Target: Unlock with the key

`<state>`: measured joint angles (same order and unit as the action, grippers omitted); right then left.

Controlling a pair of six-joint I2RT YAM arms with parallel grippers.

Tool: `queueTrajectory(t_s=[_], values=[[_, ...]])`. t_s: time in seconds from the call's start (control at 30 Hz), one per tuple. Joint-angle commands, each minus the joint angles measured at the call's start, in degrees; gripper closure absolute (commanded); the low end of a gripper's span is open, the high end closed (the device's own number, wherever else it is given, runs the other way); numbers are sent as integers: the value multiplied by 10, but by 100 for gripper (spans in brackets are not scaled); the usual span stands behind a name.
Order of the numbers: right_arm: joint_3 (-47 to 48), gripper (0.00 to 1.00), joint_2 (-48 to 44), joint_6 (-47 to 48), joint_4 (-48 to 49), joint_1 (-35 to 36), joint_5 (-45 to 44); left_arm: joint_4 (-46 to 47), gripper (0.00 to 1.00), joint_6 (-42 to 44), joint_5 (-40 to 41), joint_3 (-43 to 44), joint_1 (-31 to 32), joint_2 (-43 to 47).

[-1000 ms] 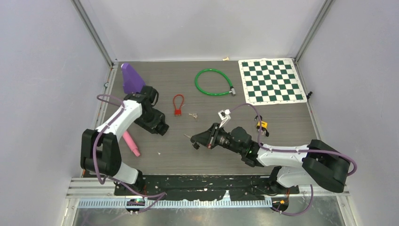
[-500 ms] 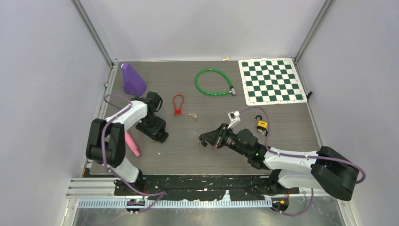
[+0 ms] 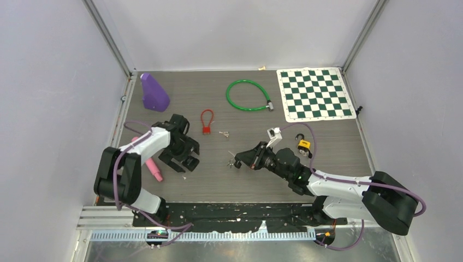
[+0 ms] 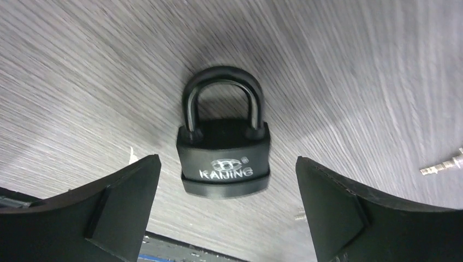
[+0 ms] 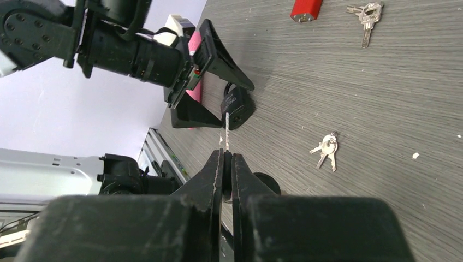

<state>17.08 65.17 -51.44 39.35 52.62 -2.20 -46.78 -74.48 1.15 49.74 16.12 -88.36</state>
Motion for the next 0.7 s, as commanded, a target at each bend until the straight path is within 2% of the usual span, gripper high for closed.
queueTrajectory(t_s=[0.0,0.13,0.3,0.37,0.47,0.6,0.67], values=[[5,95,-34,13,9,-13,5,39,1,12,-31,-20,2,96],[1,95,-50,11,22,-28,41,54,0,54,-30,-43,3,208],[10,95,-65,11,42,-32,76,131,0,170,-18,-79,8,389],[16,94,-67,9,57,-32,90,181,0,214,-65,-91,8,443],[31,95,-65,1,76,-32,113,259,8,257,-173,-98,13,466],[43,94,-54,-21,123,-32,136,451,17,232,-330,-152,28,472],[49,94,-45,-36,154,-32,146,551,19,197,-373,-171,41,469]])
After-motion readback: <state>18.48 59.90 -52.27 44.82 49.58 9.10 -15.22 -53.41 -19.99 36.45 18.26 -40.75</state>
